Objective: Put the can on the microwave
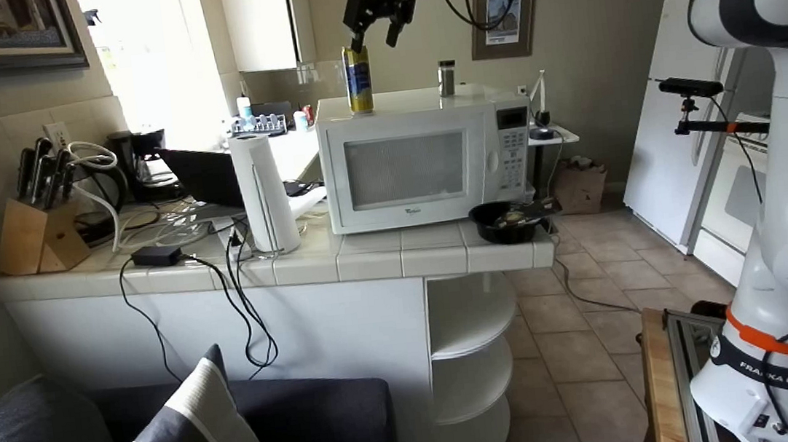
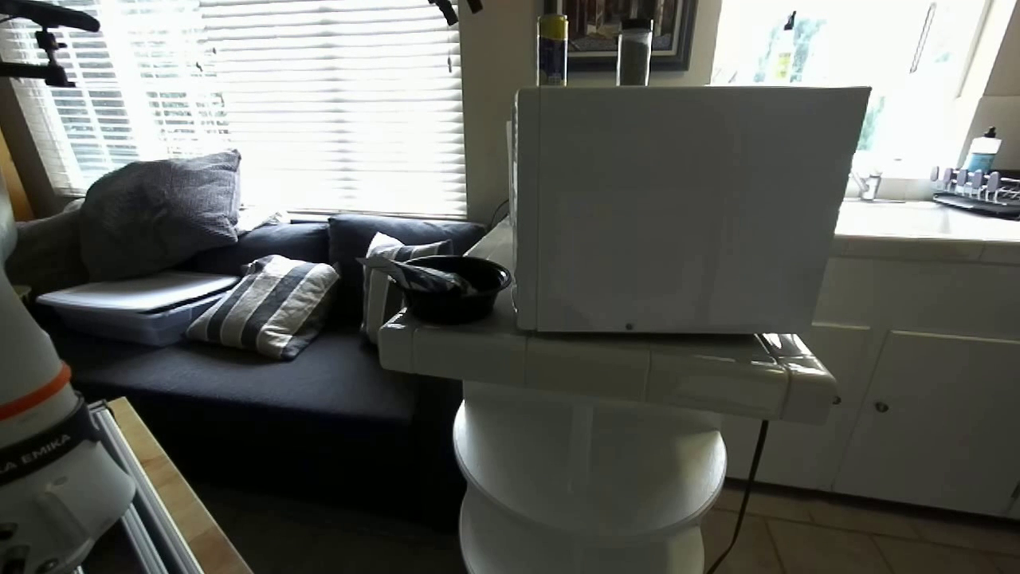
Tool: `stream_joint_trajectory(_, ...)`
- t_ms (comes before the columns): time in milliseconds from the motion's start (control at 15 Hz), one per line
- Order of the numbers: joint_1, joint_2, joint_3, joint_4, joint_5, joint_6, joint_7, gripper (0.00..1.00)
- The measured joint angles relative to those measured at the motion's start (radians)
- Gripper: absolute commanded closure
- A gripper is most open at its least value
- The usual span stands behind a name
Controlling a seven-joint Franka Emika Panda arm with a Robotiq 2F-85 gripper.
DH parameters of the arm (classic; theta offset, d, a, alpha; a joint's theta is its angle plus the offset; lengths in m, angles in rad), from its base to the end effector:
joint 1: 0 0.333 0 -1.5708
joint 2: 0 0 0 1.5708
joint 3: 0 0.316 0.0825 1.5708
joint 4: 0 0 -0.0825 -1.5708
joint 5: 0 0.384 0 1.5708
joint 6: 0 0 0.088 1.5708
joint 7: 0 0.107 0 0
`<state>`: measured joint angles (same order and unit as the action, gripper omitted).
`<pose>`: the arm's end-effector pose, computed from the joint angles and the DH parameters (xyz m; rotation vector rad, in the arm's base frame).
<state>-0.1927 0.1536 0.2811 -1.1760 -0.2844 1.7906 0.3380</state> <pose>0.6075 0.0100 0.7533 2.8796 -0.3865 0.7499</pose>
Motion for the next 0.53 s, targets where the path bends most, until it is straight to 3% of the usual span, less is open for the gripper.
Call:
stream_joint_trajectory(267, -0.077, -0.102, -0.016, -0.189, 0.193, 0.053, -0.091, 0.00)
stream_joint_trajectory(533, -0.118, -0.214, -0.056, -0.398, 0.264, 0.053, -0.151, 0.00)
